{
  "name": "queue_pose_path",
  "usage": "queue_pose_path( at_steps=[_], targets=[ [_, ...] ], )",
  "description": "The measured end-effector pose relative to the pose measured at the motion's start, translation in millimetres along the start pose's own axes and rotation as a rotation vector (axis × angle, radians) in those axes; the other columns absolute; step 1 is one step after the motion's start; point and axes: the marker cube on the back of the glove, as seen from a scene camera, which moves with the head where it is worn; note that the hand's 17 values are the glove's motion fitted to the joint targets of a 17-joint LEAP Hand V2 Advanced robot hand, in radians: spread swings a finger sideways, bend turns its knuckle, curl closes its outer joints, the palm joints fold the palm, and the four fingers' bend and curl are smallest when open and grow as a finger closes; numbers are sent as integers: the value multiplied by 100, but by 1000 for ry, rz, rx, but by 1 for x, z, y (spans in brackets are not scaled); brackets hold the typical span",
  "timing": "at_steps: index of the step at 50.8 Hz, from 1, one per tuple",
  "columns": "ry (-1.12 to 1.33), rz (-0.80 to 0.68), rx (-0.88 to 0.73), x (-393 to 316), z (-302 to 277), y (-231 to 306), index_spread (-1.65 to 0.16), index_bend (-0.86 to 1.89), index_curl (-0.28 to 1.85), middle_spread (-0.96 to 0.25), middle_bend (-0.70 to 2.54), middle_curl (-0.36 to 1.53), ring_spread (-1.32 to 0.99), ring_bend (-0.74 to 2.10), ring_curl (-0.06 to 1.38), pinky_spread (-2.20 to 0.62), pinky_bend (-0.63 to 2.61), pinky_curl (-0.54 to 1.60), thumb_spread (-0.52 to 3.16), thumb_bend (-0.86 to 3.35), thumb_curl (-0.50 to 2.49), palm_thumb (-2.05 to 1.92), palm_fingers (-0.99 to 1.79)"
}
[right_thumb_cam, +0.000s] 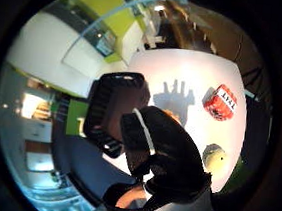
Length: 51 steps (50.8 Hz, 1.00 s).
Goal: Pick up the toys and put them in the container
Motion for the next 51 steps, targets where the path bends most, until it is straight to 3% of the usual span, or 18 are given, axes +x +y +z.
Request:
queue_pose_path(
  at_steps=[7,17,51],
  targets=[
    [-7,1,-3,-1,0,0,-23,13,6,-3,24,10,-3,18,3,2,59,18,83,-4,2,-6,5],
    [-14,-6,-2,6,-2,0,-29,15,12,-4,27,18,-3,20,7,2,65,23,113,-4,5,-7,0],
    [-15,97,-25,112,-2,37,-31,13,19,-4,24,30,-4,27,18,4,75,31,121,-6,11,-9,-7]
  ],
)
